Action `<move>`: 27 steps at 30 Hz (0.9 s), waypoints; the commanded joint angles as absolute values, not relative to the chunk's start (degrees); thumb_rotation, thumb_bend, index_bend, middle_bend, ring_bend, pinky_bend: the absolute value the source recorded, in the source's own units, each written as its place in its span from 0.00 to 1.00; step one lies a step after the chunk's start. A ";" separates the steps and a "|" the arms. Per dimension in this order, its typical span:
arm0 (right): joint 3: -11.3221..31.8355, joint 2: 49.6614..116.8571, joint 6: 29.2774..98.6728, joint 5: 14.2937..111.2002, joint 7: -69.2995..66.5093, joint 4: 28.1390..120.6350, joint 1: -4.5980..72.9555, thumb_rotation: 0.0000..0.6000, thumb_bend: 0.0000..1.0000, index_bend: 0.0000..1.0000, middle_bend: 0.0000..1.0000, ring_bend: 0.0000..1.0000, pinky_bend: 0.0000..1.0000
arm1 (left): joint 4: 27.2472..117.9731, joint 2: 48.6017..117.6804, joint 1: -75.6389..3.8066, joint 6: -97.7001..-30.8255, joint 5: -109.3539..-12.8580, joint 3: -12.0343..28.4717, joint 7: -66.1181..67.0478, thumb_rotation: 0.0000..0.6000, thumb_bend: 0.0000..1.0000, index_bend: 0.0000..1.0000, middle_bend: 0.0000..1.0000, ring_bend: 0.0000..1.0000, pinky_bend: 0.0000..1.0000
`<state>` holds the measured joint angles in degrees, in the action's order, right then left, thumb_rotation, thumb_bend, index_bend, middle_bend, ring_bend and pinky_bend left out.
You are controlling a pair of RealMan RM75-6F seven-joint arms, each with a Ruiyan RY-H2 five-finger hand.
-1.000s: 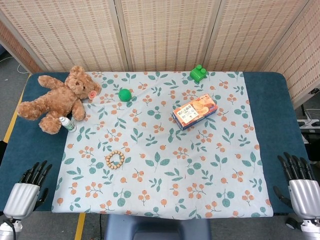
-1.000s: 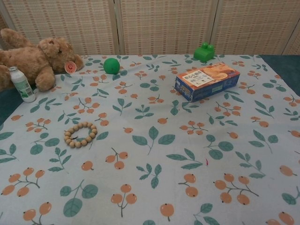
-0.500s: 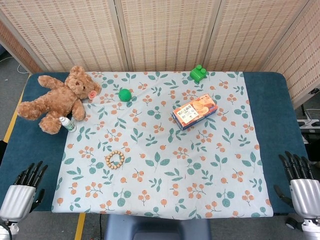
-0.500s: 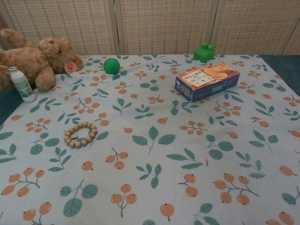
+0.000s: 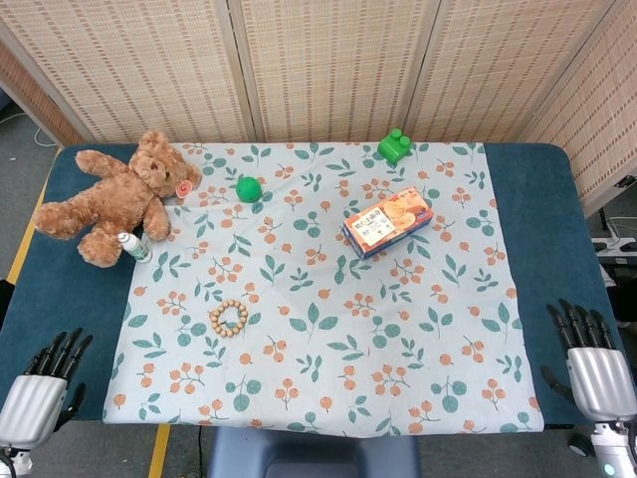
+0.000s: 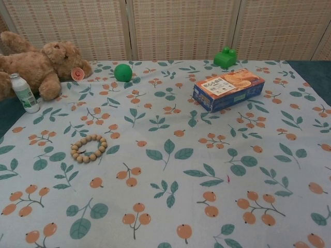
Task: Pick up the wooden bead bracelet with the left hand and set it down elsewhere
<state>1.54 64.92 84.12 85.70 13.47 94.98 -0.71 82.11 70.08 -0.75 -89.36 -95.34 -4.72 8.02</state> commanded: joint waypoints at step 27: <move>1.08 65.49 87.22 88.17 13.91 95.32 -0.49 1.00 0.20 0.00 0.00 0.00 0.00 | 79.16 71.55 0.21 -94.00 -97.75 -3.71 7.84 1.00 0.55 0.00 0.00 0.00 0.17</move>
